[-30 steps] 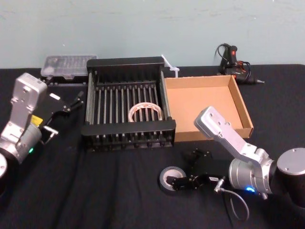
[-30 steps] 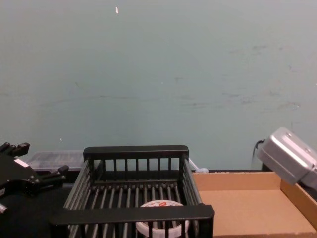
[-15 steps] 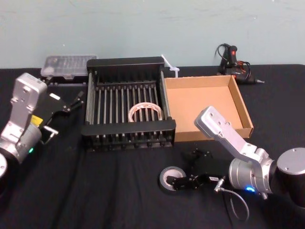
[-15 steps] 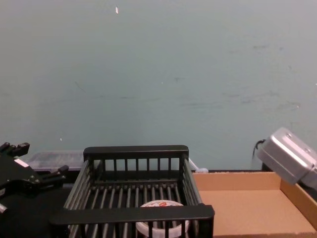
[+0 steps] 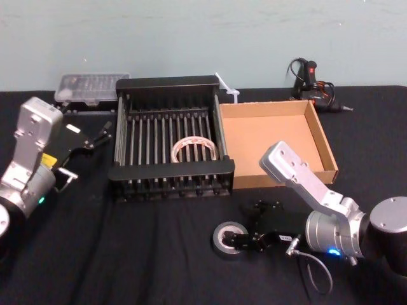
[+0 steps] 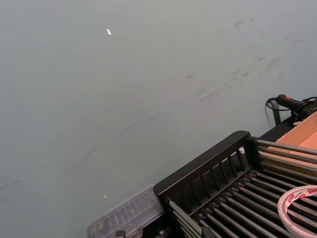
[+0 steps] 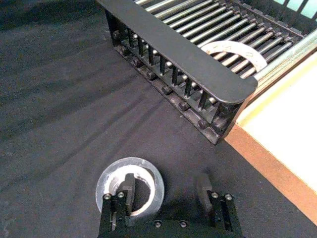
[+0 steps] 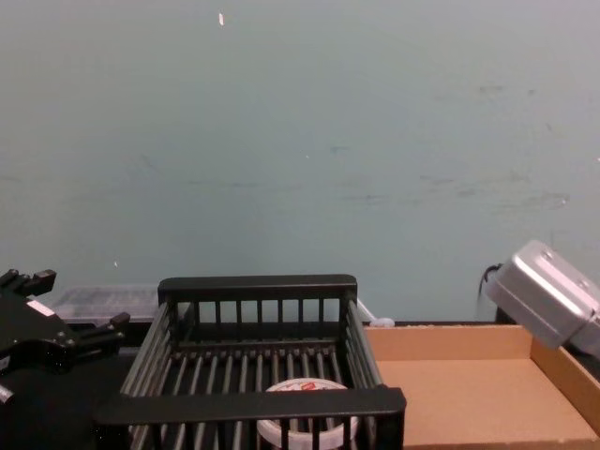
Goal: Pick up the white tape and place it into the black box , Pick up the silver tape and place it into the brown box.
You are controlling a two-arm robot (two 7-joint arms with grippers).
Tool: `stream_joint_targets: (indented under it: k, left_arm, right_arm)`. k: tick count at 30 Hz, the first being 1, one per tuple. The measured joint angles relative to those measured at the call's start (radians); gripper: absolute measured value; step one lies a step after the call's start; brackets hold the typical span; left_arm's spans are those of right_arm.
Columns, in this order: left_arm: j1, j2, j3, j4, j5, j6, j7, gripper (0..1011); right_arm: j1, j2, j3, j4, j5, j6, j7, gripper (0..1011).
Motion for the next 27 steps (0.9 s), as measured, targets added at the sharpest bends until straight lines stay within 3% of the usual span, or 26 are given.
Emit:
stream_joint_targets:
  k: [8,11,17,18,22,27]
  left_arm:
    - [0.000,0.000,0.000,0.000,0.000,0.000,0.000,1001]
    - [0.000,0.000,0.000,0.000,0.000,0.000,0.000,1001]
    - [0.000,0.000,0.000,0.000,0.000,0.000,0.000,1001]
    - [0.000,0.000,0.000,0.000,0.000,0.000,0.000,1001]
    - [0.000,0.000,0.000,0.000,0.000,0.000,0.000,1001]
    - [0.000,0.000,0.000,0.000,0.000,0.000,0.000,1001]
  right_arm:
    - [0.000,0.000,0.000,0.000,0.000,0.000,0.000,620]
    - [0.000,0.000,0.000,0.000,0.000,0.000,0.000,473]
    - [0.000,0.000,0.000,0.000,0.000,0.000,0.000,306]
    - [0.000,0.000,0.000,0.000,0.000,0.000,0.000,242]
    - [0.000,0.000,0.000,0.000,0.000,0.000,0.000,156]
    - [0.000,0.000,0.000,0.000,0.000,0.000,0.000,157]
